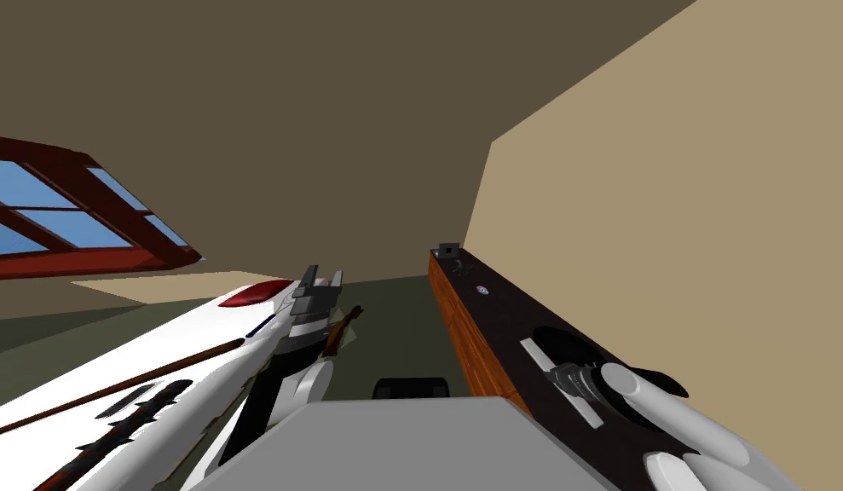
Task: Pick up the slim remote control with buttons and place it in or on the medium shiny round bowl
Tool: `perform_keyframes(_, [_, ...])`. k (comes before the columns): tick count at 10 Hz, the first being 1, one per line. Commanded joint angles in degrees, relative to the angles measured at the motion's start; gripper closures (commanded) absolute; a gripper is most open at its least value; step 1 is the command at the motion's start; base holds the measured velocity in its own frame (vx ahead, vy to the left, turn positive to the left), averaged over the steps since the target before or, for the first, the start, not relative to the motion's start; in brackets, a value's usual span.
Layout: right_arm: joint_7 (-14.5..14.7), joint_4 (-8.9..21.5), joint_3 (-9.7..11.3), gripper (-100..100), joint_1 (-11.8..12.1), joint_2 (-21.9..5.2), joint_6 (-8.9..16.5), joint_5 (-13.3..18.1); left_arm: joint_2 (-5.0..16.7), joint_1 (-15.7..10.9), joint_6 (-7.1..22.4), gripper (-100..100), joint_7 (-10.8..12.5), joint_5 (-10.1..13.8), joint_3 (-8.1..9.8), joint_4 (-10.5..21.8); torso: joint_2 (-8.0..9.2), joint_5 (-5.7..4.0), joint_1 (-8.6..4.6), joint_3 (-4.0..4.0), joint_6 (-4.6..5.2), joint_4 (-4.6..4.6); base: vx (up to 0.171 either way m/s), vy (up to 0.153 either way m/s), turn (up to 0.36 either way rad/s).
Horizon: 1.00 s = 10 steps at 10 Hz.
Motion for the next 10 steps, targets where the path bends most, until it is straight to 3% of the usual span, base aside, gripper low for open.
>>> perform_keyframes(1, [-0.94,-0.03,-1.31,100,-1.05,-1.25,0.63,-0.96,0.0,0.0,0.0,0,0.0,0.0,0.0,0.0,0.0,0.0,0.0,0.0,0.0,0.0,-0.208,-0.026,0.047])
perform_keyframes(3, [-1.7,-0.12,-2.57,100,-1.07,-2.93,1.19,-2.3,0.01,0.0,0.0,0,0.0,0.0,0.01,0.0,0.06,0.02,-0.19,0.04,0.01,0.02,-0.203,-0.041,0.049])
perform_keyframes(5, [-2.64,0.16,-3.47,100,0.43,-4.81,2.56,-4.61,0.01,0.0,0.0,0,0.0,0.0,0.01,0.0,0.09,0.02,-0.17,0.06,0.04,0.02,-0.204,-0.074,0.069])
perform_keyframes(8, [-3.56,1.92,-3.02,100,4.56,-5.93,4.86,-8.0,0.02,0.0,0.0,0,0.0,0.0,0.02,0.0,-0.01,-0.22,-1.07,-0.02,0.06,-0.04,-0.151,-0.231,0.117])
perform_keyframes(10, [-3.98,3.42,-2.16,100,7.83,-6.2,6.31,-10.11,0.03,0.02,0.0,0,0.0,0.0,0.03,0.0,-0.42,-0.41,-1.4,-0.26,0.05,-0.14,-0.034,-0.262,0.089])
